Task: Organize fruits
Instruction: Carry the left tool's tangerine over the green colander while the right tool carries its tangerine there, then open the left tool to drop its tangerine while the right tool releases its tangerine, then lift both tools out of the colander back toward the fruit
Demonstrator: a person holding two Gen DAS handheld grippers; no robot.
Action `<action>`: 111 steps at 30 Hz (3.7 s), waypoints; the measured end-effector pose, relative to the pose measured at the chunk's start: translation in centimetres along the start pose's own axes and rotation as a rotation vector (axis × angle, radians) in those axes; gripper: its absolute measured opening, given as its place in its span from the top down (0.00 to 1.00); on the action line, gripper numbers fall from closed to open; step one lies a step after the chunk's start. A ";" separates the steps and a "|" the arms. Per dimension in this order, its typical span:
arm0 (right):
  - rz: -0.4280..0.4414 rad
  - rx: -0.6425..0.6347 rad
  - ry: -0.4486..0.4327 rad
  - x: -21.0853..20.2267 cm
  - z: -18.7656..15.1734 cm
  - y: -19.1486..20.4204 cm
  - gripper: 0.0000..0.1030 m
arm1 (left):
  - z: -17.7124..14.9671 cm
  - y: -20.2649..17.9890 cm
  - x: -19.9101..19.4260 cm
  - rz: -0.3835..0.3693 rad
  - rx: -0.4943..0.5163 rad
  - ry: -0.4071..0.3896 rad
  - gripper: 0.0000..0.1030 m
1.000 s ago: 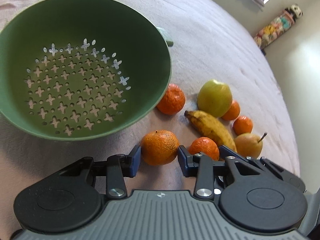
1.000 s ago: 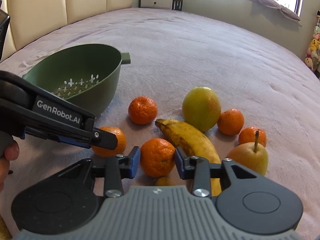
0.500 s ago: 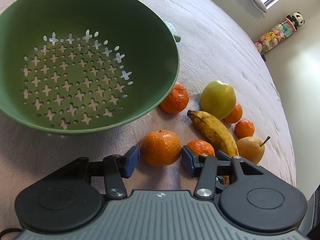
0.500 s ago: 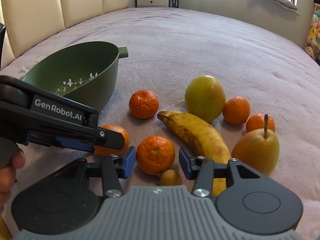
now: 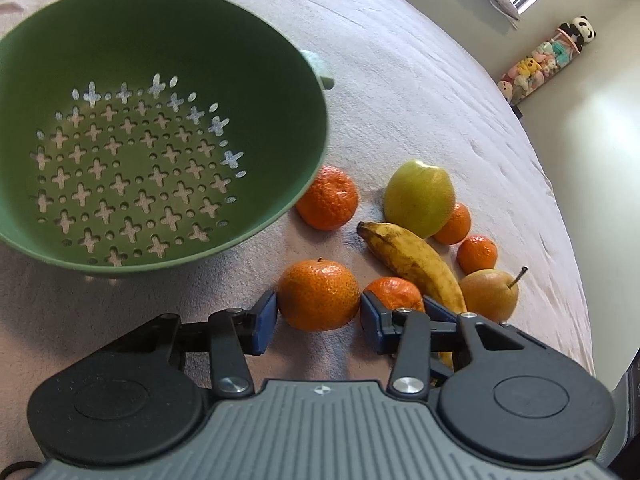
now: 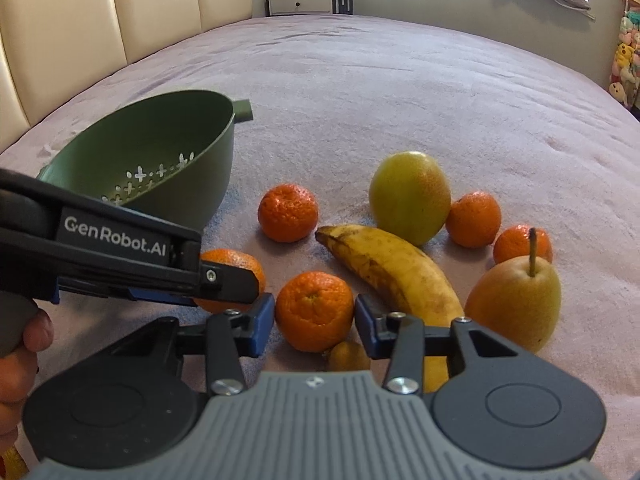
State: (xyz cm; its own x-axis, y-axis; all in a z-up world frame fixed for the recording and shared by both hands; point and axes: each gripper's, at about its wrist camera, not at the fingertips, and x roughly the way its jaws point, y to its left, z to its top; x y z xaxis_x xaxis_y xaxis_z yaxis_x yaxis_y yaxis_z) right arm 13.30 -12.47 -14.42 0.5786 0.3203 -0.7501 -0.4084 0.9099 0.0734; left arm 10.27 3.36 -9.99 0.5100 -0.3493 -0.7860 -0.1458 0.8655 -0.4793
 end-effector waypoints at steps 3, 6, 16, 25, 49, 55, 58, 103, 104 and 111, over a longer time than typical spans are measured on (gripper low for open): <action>-0.027 -0.006 -0.011 -0.8 0.4 0.1 0.60 | 0.1 -0.6 -0.8 0.000 0.012 -0.004 0.51; -0.054 -0.022 -0.032 -1.7 0.8 0.2 0.60 | 0.3 -1.3 -1.7 -0.006 0.032 -0.016 0.51; -0.112 -0.056 -0.151 -5.4 3.1 1.6 0.60 | 0.7 -4.2 -7.3 0.026 0.212 -0.151 0.51; -0.016 -0.131 -0.215 -7.1 5.7 5.7 0.60 | 2.9 -3.1 -11.3 0.202 0.277 -0.234 0.51; 0.212 -0.536 0.132 1.6 11.5 11.8 0.60 | 5.7 3.8 -8.4 0.454 0.224 -0.064 0.51; 0.246 -0.634 0.226 3.8 11.3 12.8 0.60 | 5.5 3.4 -7.2 0.462 0.258 -0.051 0.51; 0.252 -0.665 0.260 4.6 11.1 13.1 0.60 | 5.6 3.6 -6.5 0.450 0.260 -0.039 0.51; 0.049 -0.225 -0.086 -6.4 10.9 7.6 0.31 | 5.4 -0.8 -11.2 0.269 0.245 -0.296 0.33; 0.026 -0.191 -0.097 -7.0 10.6 7.2 0.29 | 5.2 -1.2 -11.2 0.257 0.255 -0.298 0.33; -0.130 -0.044 -0.117 -9.5 6.8 4.5 0.29 | 3.4 -3.5 -9.8 0.226 0.335 -0.278 0.31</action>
State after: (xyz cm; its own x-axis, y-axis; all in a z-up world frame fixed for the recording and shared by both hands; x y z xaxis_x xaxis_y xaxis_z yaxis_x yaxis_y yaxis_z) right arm 10.78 -9.63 -2.54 0.7057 0.2320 -0.6695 -0.3541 0.9339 -0.0497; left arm 8.65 4.93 0.69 0.7109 -0.0698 -0.6998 -0.0212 0.9925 -0.1205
